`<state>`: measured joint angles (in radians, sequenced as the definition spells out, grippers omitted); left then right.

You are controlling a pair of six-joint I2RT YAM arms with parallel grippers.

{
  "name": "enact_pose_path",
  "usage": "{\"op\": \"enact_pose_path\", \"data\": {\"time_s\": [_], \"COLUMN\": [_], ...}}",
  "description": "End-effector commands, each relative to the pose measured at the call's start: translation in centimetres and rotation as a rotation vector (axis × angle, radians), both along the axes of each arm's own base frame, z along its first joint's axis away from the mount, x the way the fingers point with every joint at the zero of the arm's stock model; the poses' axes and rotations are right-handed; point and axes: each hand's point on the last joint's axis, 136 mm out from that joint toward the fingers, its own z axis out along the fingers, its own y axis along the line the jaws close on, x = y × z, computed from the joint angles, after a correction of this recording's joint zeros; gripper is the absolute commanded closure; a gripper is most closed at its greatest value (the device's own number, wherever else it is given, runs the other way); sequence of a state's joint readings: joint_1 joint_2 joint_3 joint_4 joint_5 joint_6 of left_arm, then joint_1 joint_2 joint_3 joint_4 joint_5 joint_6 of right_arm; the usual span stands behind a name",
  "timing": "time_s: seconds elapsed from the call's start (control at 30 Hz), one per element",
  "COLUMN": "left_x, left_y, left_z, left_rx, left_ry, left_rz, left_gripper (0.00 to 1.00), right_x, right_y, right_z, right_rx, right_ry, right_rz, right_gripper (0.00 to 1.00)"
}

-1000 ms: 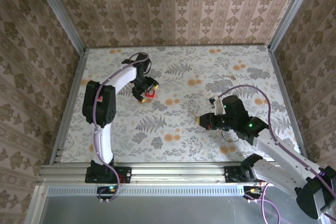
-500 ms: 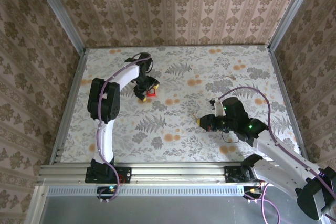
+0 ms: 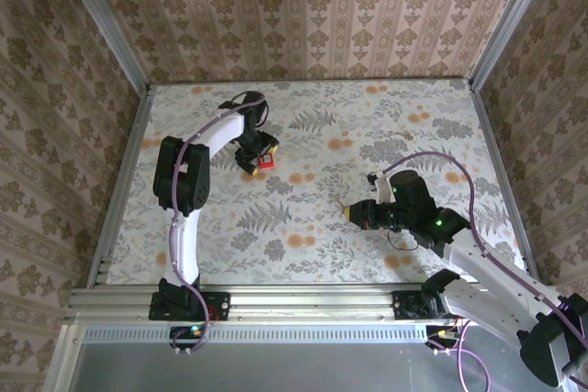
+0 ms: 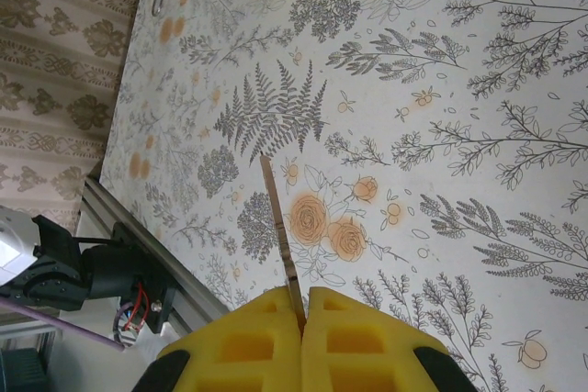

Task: Unlock with the key

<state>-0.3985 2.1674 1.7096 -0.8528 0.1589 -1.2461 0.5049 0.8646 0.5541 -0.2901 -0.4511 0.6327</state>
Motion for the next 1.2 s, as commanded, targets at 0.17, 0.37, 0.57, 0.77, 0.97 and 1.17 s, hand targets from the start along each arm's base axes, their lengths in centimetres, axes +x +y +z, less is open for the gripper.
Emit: {"op": "enact_pose_path", "data": {"time_s": [0.17,0.37,0.57,0.77,0.97,1.17], "left_x": [1.8,2.8,0.7,-1.6,-1.9,-1.8], "left_y": [0.3,-0.3,0.1,0.3,0.0,-0.7], "left_z": [-0.5,0.1,-0.6,-0.8,-1.6,-2.1], "left_rx": [0.052,0.053,0.064,0.075,0.065,0.039], "left_ry": [-0.036,-0.064,0.001,0.042,0.06,0.056], "left_rz": [-0.035,-0.103,-0.145,-0.182,-0.184,-0.19], "left_gripper": [0.22,0.23,0.23,0.24,0.28,0.4], "right_x": [-0.5,-0.7,-0.9,-0.9,-0.8,-1.2], "right_y": [0.1,-0.1,-0.2,-0.4,-0.4,-0.7], "right_z": [0.3,0.2,-0.1,-0.3,-0.4,-0.5], "right_rx": [0.02,0.017,0.013,0.002,-0.004,-0.013], "right_ry": [-0.013,-0.013,-0.007,-0.009,-0.009,-0.008], "right_rz": [0.007,0.008,0.006,0.004,0.002,-0.003], "right_gripper": [1.0,1.0,1.0,1.0,1.0,1.0]}}
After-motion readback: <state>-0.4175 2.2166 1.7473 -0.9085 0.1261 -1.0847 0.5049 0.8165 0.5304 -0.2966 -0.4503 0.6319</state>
